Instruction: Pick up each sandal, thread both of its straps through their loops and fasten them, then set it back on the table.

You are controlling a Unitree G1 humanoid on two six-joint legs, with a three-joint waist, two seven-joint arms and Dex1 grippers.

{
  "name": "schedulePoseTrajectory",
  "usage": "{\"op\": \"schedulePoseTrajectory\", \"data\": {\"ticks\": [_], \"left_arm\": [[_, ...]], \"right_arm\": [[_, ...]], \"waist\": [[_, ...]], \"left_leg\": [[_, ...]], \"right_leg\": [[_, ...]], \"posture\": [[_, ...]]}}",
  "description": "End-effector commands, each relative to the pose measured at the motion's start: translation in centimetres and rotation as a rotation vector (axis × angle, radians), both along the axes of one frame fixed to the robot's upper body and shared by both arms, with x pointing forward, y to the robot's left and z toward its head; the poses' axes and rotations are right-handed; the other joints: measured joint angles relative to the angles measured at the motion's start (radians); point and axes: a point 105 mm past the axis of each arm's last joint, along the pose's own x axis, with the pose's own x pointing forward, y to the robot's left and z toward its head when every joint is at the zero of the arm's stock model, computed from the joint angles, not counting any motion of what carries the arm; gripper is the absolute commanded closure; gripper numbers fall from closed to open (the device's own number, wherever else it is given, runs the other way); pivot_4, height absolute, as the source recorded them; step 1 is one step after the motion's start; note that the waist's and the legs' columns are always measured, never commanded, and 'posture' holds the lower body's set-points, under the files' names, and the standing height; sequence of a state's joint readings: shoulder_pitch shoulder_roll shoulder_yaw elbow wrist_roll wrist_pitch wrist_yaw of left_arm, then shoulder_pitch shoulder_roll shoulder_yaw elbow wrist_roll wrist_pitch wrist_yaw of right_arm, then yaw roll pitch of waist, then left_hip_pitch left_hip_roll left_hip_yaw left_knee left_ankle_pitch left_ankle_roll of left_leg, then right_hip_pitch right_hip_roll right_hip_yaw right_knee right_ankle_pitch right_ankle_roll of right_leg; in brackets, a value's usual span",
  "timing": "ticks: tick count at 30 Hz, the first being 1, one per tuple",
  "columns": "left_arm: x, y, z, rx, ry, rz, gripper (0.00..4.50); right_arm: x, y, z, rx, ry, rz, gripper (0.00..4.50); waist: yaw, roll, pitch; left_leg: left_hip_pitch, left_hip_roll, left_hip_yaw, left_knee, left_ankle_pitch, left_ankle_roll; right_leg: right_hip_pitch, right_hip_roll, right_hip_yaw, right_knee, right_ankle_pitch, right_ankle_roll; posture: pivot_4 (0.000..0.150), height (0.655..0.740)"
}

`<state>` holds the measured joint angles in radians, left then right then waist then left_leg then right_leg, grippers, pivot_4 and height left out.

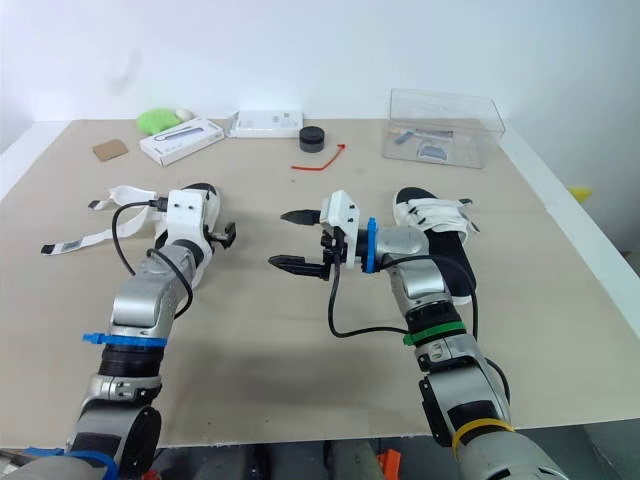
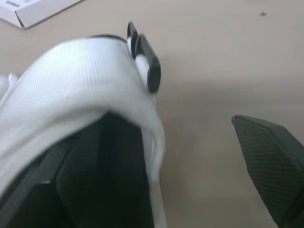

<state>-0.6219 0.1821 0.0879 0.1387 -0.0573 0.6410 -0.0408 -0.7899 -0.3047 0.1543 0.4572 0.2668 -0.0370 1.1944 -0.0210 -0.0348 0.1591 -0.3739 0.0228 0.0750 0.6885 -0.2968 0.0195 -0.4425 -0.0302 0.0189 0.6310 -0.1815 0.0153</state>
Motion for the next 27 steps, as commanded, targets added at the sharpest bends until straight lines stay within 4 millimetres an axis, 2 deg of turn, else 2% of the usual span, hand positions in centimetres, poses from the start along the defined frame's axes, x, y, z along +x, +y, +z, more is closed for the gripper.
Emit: {"op": "schedulePoseTrajectory", "data": {"ticks": [1, 3, 9, 11, 13, 15, 17, 19, 23, 27], "left_arm": [[1.0, 0.5, 2.0, 0.009, -0.079, -0.009, 0.55], [1.3, 0.5, 2.0, 0.022, -0.079, -0.022, 1.20], [1.3, 0.5, 1.0, 0.029, -0.063, -0.072, 4.19], [1.0, -0.3, 1.3, 0.048, -0.089, -0.155, 4.48], [0.4, -1.5, 2.3, 0.053, -0.145, -0.271, 4.48], [-1.9, -3.6, 3.5, 0.177, -0.233, -0.518, 4.48], [-4.6, -5.0, 3.7, 0.267, -0.292, -0.738, 4.48], [-6.9, -5.4, 3.2, 0.352, -0.310, -0.890, 4.48], [-12.0, -5.1, 0.6, 0.562, -0.269, -1.218, 4.48], [-14.6, -4.5, -0.9, 0.683, -0.244, -1.390, 4.48]], "right_arm": [[0.0, 0.1, 1.8, 0.022, -0.070, 0.003, 0.00], [0.0, 0.1, 1.8, 0.021, -0.071, 0.004, 0.00], [-0.1, 0.2, 1.9, 0.017, -0.072, 0.008, 0.00], [0.0, 0.1, 1.9, 0.016, -0.070, 0.006, 0.00], [0.0, 0.0, 1.9, 0.014, -0.070, 0.004, 0.00], [0.1, -0.2, 2.0, 0.009, -0.069, 0.002, 0.00], [0.1, -0.4, 2.0, 0.002, -0.069, 0.003, 0.00], [0.1, -0.5, 2.0, -0.006, -0.068, 0.003, 0.00], [-0.1, -1.0, 1.7, -0.022, -0.063, 0.005, 0.00], [-0.1, -1.3, 1.6, -0.022, -0.061, -0.011, 0.00]], "waist": [[0.000, 0.000, 0.000], [0.000, 0.000, 0.000], [0.000, 0.000, 0.000], [0.000, 0.000, 0.000], [0.000, 0.000, 0.000], [0.000, 0.000, 0.000], [-0.001, 0.001, 0.000], [-0.001, 0.001, 0.000], [-0.003, 0.001, 0.001], [-0.001, 0.002, 0.001]], "left_leg": [[0.000, 0.000, 0.000, 0.000, 0.000, 0.000], [0.000, 0.000, 0.000, 0.000, 0.000, 0.000], [0.000, 0.000, 0.000, 0.000, 0.000, 0.000], [0.000, 0.000, 0.000, 0.000, 0.000, 0.000], [0.000, 0.000, 0.000, 0.000, 0.000, 0.000], [-0.001, 0.000, 0.000, 0.000, 0.000, 0.000], [-0.001, 0.000, 0.000, -0.001, -0.001, -0.003], [-0.002, 0.001, 0.001, -0.001, -0.001, -0.005], [-0.002, 0.003, 0.000, -0.002, -0.002, -0.005], [-0.001, 0.005, -0.001, -0.002, -0.002, -0.005]], "right_leg": [[0.000, 0.000, 0.000, 0.000, 0.000, 0.000], [0.000, 0.000, 0.000, 0.000, 0.000, 0.000], [0.000, 0.000, 0.000, 0.000, 0.000, 0.000], [0.000, 0.000, 0.000, 0.000, 0.000, 0.000], [0.000, 0.000, -0.001, 0.000, 0.000, 0.000], [-0.001, -0.001, -0.001, 0.000, 0.000, 0.000], [-0.002, -0.001, 0.000, 0.000, 0.000, -0.001], [-0.002, 0.000, 0.000, 0.000, -0.001, -0.002], [-0.003, 0.000, 0.000, 0.000, -0.003, -0.005], [-0.003, 0.003, -0.001, 0.001, -0.004, -0.007]], "posture": [[0.150, 0.7400], [0.150, 0.7400], [0.150, 0.7400], [0.150, 0.7400], [0.150, 0.7400], [0.150, 0.7400], [0.150, 0.7400], [0.150, 0.7400], [0.150, 0.7400], [0.150, 0.7400]]}}
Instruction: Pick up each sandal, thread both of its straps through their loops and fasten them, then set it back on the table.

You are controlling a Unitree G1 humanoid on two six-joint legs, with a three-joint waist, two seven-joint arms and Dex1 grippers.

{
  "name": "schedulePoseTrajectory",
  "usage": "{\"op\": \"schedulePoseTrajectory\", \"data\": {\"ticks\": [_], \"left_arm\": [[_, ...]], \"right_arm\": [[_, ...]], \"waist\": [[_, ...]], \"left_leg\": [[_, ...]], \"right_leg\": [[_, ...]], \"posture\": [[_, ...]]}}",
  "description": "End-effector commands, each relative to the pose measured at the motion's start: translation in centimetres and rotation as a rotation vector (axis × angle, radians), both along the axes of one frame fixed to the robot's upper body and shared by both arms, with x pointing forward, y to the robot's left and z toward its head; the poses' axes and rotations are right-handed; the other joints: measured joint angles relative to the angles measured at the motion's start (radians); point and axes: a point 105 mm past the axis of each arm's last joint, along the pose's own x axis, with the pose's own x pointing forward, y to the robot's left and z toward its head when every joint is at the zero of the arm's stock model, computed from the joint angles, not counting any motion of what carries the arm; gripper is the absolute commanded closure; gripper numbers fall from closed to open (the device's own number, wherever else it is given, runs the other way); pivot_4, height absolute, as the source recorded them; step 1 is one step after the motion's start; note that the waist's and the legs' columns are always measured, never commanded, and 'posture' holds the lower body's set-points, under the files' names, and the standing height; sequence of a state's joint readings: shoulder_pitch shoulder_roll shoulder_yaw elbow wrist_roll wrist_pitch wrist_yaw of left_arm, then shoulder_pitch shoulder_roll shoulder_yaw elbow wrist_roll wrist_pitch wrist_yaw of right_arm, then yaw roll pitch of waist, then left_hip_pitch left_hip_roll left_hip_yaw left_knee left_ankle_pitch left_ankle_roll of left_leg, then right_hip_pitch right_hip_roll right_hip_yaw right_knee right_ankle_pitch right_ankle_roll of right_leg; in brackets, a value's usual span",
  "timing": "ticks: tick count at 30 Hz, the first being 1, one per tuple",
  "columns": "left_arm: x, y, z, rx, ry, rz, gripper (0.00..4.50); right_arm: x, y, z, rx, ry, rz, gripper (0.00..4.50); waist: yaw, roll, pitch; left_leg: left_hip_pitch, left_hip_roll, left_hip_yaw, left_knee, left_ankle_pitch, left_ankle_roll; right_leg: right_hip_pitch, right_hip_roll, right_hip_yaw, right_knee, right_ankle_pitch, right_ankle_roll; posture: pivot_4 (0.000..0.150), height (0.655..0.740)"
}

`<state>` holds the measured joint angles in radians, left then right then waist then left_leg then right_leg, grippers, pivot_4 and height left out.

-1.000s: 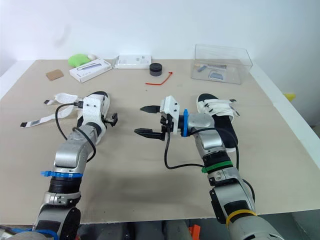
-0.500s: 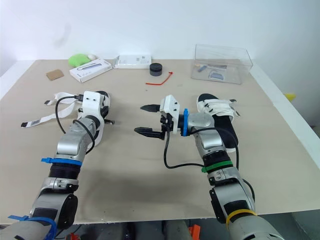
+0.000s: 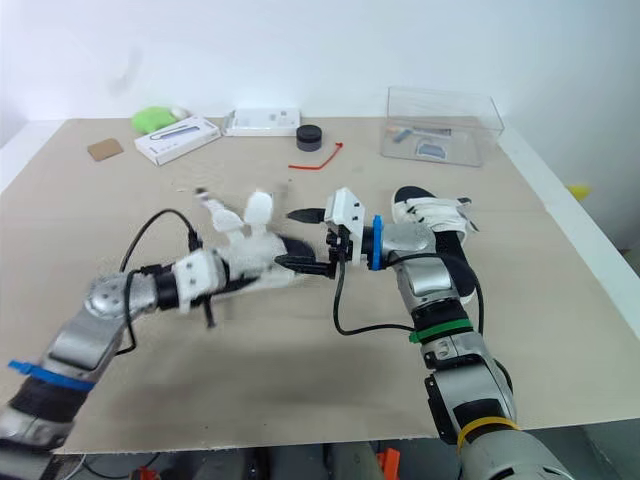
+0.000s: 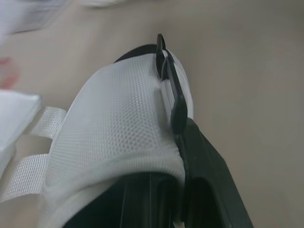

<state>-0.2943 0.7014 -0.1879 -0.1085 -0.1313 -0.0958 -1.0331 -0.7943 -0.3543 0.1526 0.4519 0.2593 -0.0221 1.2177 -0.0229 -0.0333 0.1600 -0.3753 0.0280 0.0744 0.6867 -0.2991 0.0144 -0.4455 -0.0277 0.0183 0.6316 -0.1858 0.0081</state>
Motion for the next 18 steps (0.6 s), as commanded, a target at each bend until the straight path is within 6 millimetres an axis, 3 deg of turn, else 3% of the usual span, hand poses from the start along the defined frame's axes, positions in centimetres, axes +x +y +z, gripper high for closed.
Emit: {"op": "schedulePoseTrajectory", "data": {"ticks": [1, 9, 18], "left_arm": [[-2.4, 0.0, 0.4, 0.110, -0.093, -0.188, 4.48], [-4.0, 0.2, -0.3, 0.134, -0.125, -0.291, 4.48], [-4.6, 0.6, -1.0, 0.107, -0.064, -0.270, 4.48]], "right_arm": [[-0.3, -0.1, 1.6, 0.030, -0.057, -0.001, 0.00], [-1.0, -0.6, 1.2, 0.013, -0.045, -0.006, 0.00], [-1.0, -0.9, 1.2, 0.001, -0.037, -0.019, 0.00]], "waist": [[0.002, 0.000, 0.000], [0.002, 0.000, 0.000], [0.002, 0.000, 0.000]], "left_leg": [[0.000, 0.001, 0.000, 0.000, 0.000, 0.000], [0.001, 0.000, 0.003, 0.001, -0.001, 0.002], [0.001, 0.000, 0.003, 0.001, -0.002, 0.004]], "right_leg": [[0.000, 0.001, 0.000, 0.000, 0.000, 0.000], [0.000, 0.005, 0.000, 0.000, 0.000, 0.002], [0.000, 0.006, 0.000, 0.000, -0.001, 0.003]], "posture": [[0.150, 0.7400], [0.150, 0.7400], [0.150, 0.7400]]}}
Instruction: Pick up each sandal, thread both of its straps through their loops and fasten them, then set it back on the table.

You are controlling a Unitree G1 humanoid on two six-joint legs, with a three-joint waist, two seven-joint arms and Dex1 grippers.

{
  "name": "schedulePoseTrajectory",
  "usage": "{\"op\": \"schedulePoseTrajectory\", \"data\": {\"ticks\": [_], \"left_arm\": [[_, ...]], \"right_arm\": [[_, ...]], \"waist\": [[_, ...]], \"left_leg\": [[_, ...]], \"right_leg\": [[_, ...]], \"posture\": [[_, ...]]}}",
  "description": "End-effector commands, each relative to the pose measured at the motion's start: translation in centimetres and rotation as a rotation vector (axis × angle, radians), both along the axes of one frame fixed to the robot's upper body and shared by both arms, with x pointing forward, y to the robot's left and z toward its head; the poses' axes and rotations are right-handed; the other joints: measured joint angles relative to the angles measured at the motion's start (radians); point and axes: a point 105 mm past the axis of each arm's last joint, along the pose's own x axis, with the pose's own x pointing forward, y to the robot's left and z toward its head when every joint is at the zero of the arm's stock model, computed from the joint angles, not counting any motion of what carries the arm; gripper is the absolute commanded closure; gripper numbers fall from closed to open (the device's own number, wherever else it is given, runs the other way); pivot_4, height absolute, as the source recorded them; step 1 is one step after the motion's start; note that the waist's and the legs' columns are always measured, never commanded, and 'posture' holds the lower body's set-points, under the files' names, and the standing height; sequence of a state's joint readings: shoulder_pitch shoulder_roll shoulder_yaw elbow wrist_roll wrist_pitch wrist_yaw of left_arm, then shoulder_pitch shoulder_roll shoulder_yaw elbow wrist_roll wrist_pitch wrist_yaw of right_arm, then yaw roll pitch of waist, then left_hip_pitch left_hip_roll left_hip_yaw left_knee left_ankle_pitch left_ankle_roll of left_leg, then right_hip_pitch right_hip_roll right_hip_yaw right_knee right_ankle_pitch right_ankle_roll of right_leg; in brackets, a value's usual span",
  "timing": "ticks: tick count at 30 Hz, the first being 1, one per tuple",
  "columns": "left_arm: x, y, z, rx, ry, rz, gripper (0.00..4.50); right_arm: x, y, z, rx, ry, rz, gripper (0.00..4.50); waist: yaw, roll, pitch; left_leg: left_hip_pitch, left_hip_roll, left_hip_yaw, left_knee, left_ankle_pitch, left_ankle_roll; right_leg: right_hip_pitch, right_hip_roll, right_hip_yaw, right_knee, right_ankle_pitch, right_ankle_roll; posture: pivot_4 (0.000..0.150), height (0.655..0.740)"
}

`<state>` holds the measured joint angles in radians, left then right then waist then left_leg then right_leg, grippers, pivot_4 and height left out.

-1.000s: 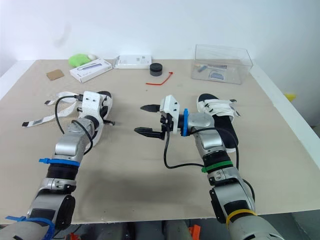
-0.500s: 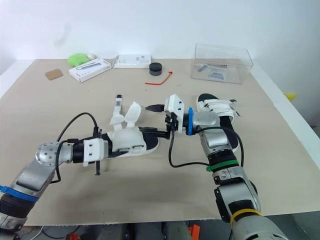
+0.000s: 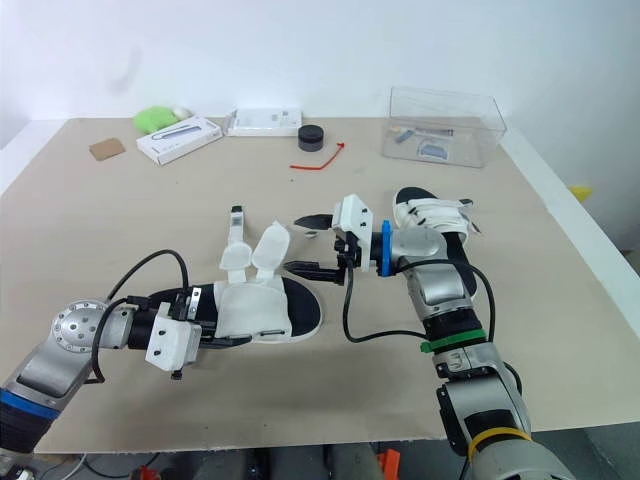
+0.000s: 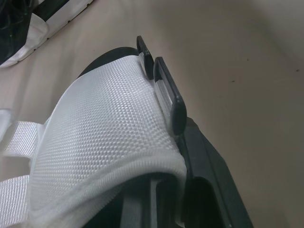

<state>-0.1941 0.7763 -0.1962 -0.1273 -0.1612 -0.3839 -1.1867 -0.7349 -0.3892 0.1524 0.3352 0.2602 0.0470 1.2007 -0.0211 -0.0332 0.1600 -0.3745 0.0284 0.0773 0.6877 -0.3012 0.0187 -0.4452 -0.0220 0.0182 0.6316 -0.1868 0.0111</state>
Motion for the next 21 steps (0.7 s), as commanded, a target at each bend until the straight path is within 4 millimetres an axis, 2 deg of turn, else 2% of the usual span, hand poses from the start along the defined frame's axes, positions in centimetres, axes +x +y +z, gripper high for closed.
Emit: {"op": "schedulePoseTrajectory", "data": {"ticks": [1, 7, 16, 21], "left_arm": [[-0.3, 0.1, 0.1, 0.017, 0.007, -0.006, 4.48], [0.0, 0.3, -0.2, 0.035, 0.018, 0.024, 4.48], [0.8, -1.0, 1.3, -0.009, -0.051, 0.005, 4.48], [0.5, -1.1, 0.8, -0.006, -0.013, 0.015, 4.48]], "right_arm": [[-0.2, -0.4, 1.4, 0.020, -0.046, 0.000, 0.00], [-0.2, -0.6, 1.1, 0.012, -0.039, 0.001, 0.00], [-0.1, -0.1, 1.2, 0.022, -0.038, 0.006, 0.00], [-0.1, -0.1, 1.1, 0.019, -0.037, 0.004, 0.00]], "waist": [[0.000, 0.000, 0.000], [0.000, 0.000, 0.000], [0.000, 0.000, 0.000], [0.000, 0.000, 0.000]], "left_leg": [[0.000, 0.000, 0.000, 0.000, 0.000, 0.000], [0.000, 0.000, 0.000, 0.000, 0.000, 0.000], [0.000, 0.000, 0.000, 0.001, 0.000, 0.000], [0.000, 0.000, 0.000, 0.001, 0.000, 0.000]], "right_leg": [[0.000, 0.000, 0.000, 0.000, 0.000, 0.000], [0.000, 0.001, 0.000, 0.000, 0.000, 0.000], [0.000, 0.001, 0.000, 0.000, 0.000, 0.000], [0.000, 0.001, 0.000, 0.000, 0.000, 0.000]], "posture": [[0.150, 0.7400], [0.150, 0.7400], [0.150, 0.7400], [0.150, 0.7400]]}}
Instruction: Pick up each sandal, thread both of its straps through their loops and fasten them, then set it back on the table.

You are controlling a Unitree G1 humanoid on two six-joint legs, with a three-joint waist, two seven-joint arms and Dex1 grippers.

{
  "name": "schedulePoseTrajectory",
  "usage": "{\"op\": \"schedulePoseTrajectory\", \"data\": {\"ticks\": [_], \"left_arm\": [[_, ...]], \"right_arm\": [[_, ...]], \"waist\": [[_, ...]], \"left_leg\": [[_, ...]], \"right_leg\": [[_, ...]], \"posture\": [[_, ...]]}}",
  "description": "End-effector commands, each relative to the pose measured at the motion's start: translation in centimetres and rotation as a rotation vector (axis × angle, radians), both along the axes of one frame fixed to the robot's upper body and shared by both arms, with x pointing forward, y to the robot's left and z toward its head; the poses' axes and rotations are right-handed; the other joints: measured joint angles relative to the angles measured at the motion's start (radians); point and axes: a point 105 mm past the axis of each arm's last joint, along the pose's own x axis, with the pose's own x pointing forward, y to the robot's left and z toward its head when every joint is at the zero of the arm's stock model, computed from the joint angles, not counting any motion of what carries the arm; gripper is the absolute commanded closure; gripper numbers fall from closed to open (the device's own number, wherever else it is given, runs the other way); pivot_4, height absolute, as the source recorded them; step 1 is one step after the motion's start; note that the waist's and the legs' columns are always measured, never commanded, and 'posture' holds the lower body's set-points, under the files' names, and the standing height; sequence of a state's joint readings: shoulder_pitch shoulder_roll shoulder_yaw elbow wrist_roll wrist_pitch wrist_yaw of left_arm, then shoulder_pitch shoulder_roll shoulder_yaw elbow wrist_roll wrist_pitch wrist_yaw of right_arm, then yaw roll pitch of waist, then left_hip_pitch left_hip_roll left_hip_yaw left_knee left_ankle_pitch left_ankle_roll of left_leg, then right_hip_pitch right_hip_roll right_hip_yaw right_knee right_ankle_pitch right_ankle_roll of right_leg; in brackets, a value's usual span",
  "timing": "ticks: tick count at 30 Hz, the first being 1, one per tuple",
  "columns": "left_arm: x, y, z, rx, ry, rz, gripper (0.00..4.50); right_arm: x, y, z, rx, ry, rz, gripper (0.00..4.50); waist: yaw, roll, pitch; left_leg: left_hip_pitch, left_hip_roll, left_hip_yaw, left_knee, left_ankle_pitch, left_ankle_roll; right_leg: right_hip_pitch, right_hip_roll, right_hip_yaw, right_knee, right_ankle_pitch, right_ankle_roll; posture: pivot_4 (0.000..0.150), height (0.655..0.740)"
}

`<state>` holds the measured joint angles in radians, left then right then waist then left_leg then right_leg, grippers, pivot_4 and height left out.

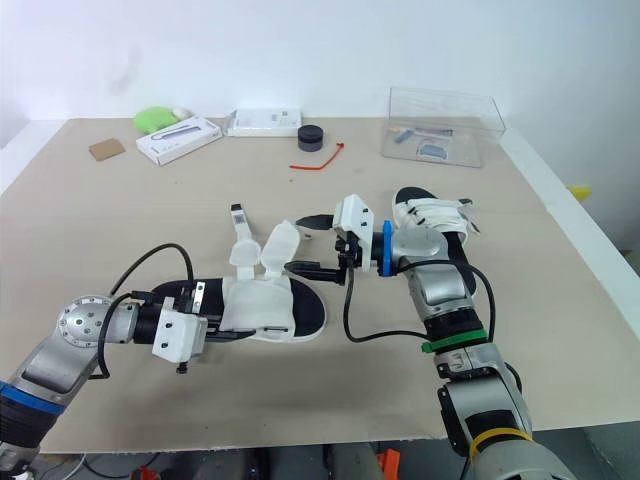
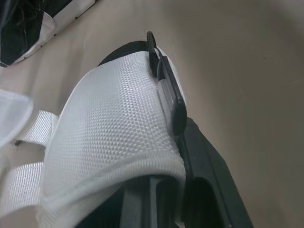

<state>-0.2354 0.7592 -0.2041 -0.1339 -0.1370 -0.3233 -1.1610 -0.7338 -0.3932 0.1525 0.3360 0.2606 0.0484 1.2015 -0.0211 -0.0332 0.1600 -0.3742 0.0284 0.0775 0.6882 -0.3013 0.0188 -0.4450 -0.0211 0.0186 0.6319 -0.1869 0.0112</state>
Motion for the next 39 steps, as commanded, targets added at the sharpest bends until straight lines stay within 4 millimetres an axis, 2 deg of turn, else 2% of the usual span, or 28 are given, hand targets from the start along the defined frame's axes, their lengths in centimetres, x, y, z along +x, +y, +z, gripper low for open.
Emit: {"op": "schedulePoseTrajectory", "data": {"ticks": [1, 7, 12, 15, 17, 22, 27, 30, 34, 35, 36, 38, 39], "left_arm": [[-0.6, -0.6, 0.3, -0.002, 0.000, -0.020, 4.48], [-0.6, -0.8, 0.2, -0.025, 0.043, 0.011, 4.48], [-0.4, 0.0, -0.5, 0.019, 0.054, 0.023, 4.48], [-0.1, 0.3, -0.3, 0.024, 0.064, 0.033, 3.52], [0.0, 0.4, 0.1, 0.017, 0.098, 0.045, 2.66], [-0.7, 1.2, 0.8, 0.036, 0.220, 0.066, 0.06], [-1.9, 2.4, 1.8, 0.050, 0.397, 0.117, 0.06], [-2.9, 2.9, 3.1, 0.015, 0.545, 0.145, 0.00], [-3.3, 3.3, 4.4, -0.037, 0.639, 0.183, 0.00], [-3.2, 3.4, 4.8, -0.058, 0.656, 0.192, 0.00], [-3.1, 3.4, 5.1, -0.072, 0.667, 0.197, 0.00], [-1.7, 3.5, 6.0, -0.161, 0.663, 0.256, 0.00], [-1.0, 3.5, 6.3, -0.198, 0.664, 0.283, 0.00]], "right_arm": [[-0.1, 0.0, 1.1, 0.020, -0.040, 0.007, 0.00], [-0.1, -0.1, 1.0, 0.020, -0.038, 0.004, 0.00], [-0.1, 0.1, 1.0, 0.019, -0.039, 0.006, 0.00], [-0.1, -0.1, 1.0, 0.012, -0.039, 0.005, 0.00], [0.0, -0.3, 1.0, 0.009, -0.040, 0.002, 0.00], [-0.2, -1.6, 1.5, -0.005, -0.034, -0.005, 0.00], [-1.6, -3.1, 1.2, -0.043, 0.015, 0.031, 0.00], [-3.3, -3.3, 0.2, -0.078, 0.055, 0.092, 0.84], [-4.9, -2.2, -1.6, -0.105, 0.110, 0.136, 2.95], [-5.1, -1.9, -2.1, -0.119, 0.121, 0.139, 3.09], [-5.2, -1.8, -2.4, -0.128, 0.127, 0.139, 3.63], [-5.1, -1.1, -3.3, -0.148, 0.125, 0.118, 4.32], [-5.0, -0.9, -3.6, -0.154, 0.123, 0.109, 4.43]], "waist": [[0.000, 0.000, 0.000], [0.000, 0.000, 0.000], [0.000, 0.000, 0.000], [0.000, 0.000, 0.000], [0.000, 0.000, 0.000], [0.000, 0.000, 0.000], [0.000, 0.000, 0.000], [0.000, 0.000, 0.000], [0.000, 0.000, 0.000], [0.000, 0.000, 0.000], [-0.001, 0.000, 0.000], [0.000, 0.000, 0.000], [0.000, 0.000, 0.000]], "left_leg": [[0.000, 0.000, 0.000, 0.000, 0.000, 0.000], [0.000, 0.000, 0.000, 0.000, 0.000, 0.000], [0.000, 0.000, 0.000, 0.000, 0.000, 0.000], [0.000, 0.000, 0.000, 0.000, 0.000, 0.000], [0.000, 0.000, 0.000, 0.000, 0.000, 0.000], [0.000, 0.000, 0.000, 0.001, 0.000, 0.000], [0.000, 0.000, -0.001, 0.001, 0.000, 0.000], [0.000, 0.000, -0.001, 0.001, 0.000, 0.001], [0.001, 0.000, -0.001, 0.001, 0.000, 0.000], [0.001, 0.000, -0.001, 0.001, 0.000, 0.000], [0.001, 0.000, -0.002, 0.001, 0.000, 0.000], [0.002, 0.001, -0.001, 0.001, 0.000, 0.000], [0.002, 0.000, -0.002, 0.001, 0.001, -0.001]], "right_leg": [[0.000, 0.000, 0.000, 0.000, 0.000, 0.000], [0.000, 0.000, 0.000, 0.000, 0.000, 0.000], [0.000, 0.000, 0.000, 0.000, 0.000, 0.000], [0.000, 0.000, 0.000, 0.000, 0.000, 0.000], [0.000, 0.000, 0.000, 0.001, 0.000, 0.000], [0.000, 0.000, 0.000, 0.001, 0.000, 0.000], [0.000, 0.001, 0.000, 0.001, -0.001, 0.001], [0.000, 0.001, 0.000, 0.001, -0.002, 0.001], [0.000, 0.002, 0.001, 0.002, -0.003, 0.001], [0.000, 0.002, 0.001, 0.002, -0.003, 0.001], [0.001, 0.002, 0.001, 0.002, -0.003, 0.001], [0.001, 0.003, 0.001, 0.002, -0.003, 0.000], [0.001, 0.003, 0.001, 0.003, -0.005, 0.001]], "posture": [[0.150, 0.7400], [0.150, 0.7400], [0.150, 0.7400], [0.150, 0.7400], [0.150, 0.7400], [0.150, 0.7400], [0.150, 0.7400], [0.150, 0.7400], [0.150, 0.7400], [0.150, 0.7400], [0.150, 0.7400], [0.150, 0.7400], [0.150, 0.7400]]}}
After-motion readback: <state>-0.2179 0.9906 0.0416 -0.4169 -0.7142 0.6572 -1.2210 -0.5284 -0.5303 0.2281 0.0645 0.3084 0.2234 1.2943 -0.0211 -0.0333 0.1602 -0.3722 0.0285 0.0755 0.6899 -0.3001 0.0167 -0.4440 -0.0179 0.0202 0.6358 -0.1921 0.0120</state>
